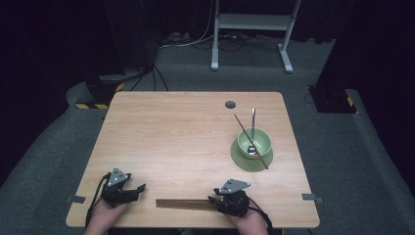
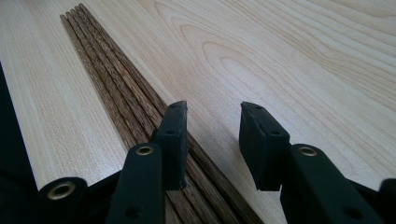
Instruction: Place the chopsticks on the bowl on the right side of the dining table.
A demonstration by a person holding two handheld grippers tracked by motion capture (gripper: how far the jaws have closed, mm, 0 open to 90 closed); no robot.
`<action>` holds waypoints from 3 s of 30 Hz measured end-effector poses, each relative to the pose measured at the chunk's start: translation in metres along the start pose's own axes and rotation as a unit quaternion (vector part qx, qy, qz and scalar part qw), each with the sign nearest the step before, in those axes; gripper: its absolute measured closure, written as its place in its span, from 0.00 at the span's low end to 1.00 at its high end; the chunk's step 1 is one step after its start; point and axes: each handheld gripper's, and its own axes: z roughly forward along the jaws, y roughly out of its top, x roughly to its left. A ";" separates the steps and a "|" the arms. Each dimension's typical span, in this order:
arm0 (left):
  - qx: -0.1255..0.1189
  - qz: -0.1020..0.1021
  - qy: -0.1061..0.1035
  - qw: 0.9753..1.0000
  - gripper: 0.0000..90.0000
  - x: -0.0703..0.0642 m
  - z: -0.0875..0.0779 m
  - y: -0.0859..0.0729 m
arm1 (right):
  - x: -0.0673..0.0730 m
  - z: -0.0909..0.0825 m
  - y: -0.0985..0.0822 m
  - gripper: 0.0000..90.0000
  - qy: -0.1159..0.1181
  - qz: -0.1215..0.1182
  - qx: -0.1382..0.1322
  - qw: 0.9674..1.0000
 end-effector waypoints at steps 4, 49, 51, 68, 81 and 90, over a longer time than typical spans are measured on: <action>0.000 -0.001 -0.001 1.000 0.28 0.000 0.000 0.000 | -0.002 -0.001 0.000 0.71 -0.016 0.001 0.000 1.000; 0.000 0.000 -0.001 1.000 0.28 0.000 0.000 0.000 | -0.034 -0.013 -0.012 0.74 -0.062 0.050 -0.005 0.997; 0.000 0.000 -0.002 1.000 0.28 0.000 0.000 0.000 | -0.034 -0.013 -0.012 0.74 -0.061 0.050 -0.005 0.997; 0.000 0.001 -0.001 1.000 0.28 0.000 0.000 0.000 | -0.026 -0.007 -0.008 0.86 -0.068 0.015 -0.001 0.998; 0.000 0.001 -0.001 1.000 0.28 0.000 0.000 0.000 | -0.029 -0.008 -0.009 0.93 -0.075 0.032 0.000 0.997; 0.000 0.001 -0.002 1.000 0.28 0.000 0.000 0.000 | -0.028 -0.008 -0.009 0.87 -0.073 0.020 -0.002 0.997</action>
